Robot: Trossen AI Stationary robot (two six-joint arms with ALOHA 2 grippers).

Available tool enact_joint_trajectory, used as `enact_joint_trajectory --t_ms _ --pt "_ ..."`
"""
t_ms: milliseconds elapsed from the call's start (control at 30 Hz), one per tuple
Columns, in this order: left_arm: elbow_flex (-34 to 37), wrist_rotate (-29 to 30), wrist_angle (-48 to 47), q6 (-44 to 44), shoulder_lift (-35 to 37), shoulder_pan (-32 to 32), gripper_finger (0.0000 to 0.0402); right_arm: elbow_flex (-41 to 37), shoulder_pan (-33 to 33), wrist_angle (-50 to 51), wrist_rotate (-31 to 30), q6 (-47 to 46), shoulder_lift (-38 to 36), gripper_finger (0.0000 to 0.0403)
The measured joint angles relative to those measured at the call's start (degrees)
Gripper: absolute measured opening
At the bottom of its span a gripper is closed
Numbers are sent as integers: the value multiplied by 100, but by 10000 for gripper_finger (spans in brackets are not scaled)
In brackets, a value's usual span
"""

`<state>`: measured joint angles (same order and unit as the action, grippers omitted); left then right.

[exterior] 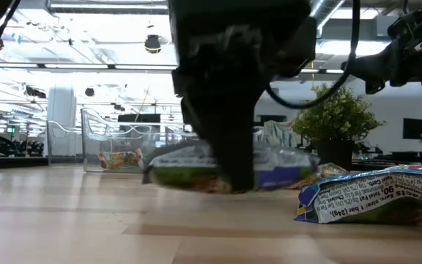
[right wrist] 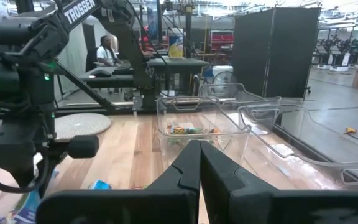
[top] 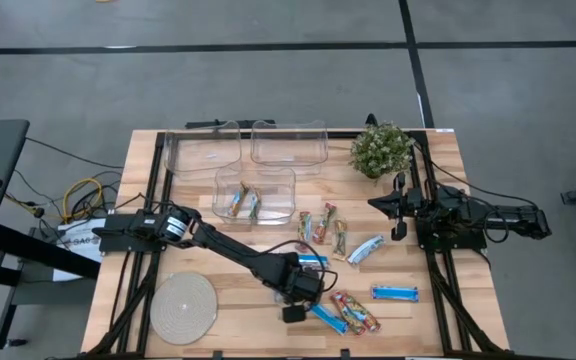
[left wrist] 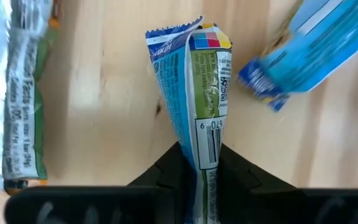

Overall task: Pick and place Granola Bars by type
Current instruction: Put the blue granola bar into the top left transparent bin

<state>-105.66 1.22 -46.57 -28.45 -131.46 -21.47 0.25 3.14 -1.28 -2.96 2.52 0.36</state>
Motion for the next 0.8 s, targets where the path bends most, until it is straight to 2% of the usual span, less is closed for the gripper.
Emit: enact_joint_trajectory --t_ms 433,800 --pt "-997 167 -52 -284 4 200 50 2 0 2 0 0 0 0" --pt "-2205 551 -39 -583 4 641 50 1 0 2 0 1 0 0"
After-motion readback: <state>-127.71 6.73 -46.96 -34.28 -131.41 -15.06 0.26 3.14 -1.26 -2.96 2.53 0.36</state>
